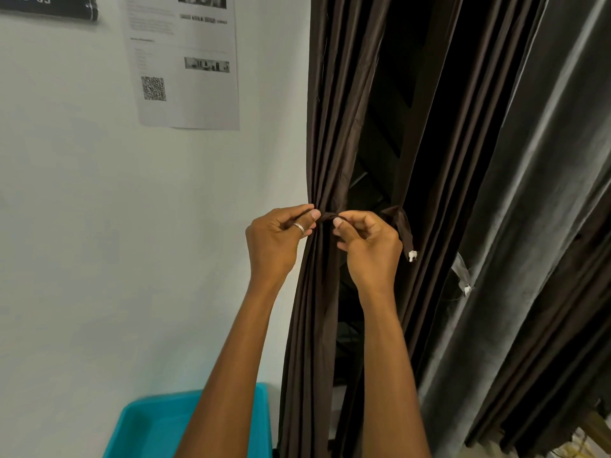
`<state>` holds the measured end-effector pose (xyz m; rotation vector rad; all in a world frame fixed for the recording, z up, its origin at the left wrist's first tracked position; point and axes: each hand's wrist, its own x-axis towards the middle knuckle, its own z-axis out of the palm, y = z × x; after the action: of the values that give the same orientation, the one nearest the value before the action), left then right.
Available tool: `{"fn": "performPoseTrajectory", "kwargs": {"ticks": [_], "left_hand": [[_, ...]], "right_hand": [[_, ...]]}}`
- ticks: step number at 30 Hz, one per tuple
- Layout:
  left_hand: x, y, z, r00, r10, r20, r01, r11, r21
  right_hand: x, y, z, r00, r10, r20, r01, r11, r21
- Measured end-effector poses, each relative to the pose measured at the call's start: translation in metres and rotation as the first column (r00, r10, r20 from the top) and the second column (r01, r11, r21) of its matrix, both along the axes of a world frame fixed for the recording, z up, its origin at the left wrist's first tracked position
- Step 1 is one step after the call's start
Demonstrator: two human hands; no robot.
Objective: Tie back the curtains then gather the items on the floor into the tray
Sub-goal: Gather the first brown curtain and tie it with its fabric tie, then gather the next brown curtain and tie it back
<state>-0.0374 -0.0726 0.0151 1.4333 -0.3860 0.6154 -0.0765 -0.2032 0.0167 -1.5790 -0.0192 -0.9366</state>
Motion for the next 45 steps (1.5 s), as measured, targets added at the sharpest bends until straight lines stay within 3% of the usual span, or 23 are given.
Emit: {"fn": "performPoseTrajectory", "kwargs": {"ticks": [13,20,31,45], "left_hand": [[0.004,0.010,0.006,0.998,0.051,-0.046,-0.046,0.994,0.096],[0.004,0.005,0.008,0.996,0.071,-0.058,-0.061,0.987,0.148],[-0.004,-0.017,-0.001,0.990,0.089,-0.106,-0.077,0.991,0.109],[-0.028,-0.061,-0.034,0.950,0.143,-0.276,-0.113,0.986,0.121]], "right_hand": [[0.002,-0.029,0.004,0.998,-0.053,-0.036,0.059,0.976,0.210],[0.005,-0.028,0.002,0.998,-0.030,-0.058,0.042,0.977,0.207],[0.012,-0.035,-0.006,0.994,-0.012,-0.107,0.031,0.983,0.179],[-0.001,-0.070,-0.045,0.968,0.082,-0.235,-0.044,0.986,0.160]]}}
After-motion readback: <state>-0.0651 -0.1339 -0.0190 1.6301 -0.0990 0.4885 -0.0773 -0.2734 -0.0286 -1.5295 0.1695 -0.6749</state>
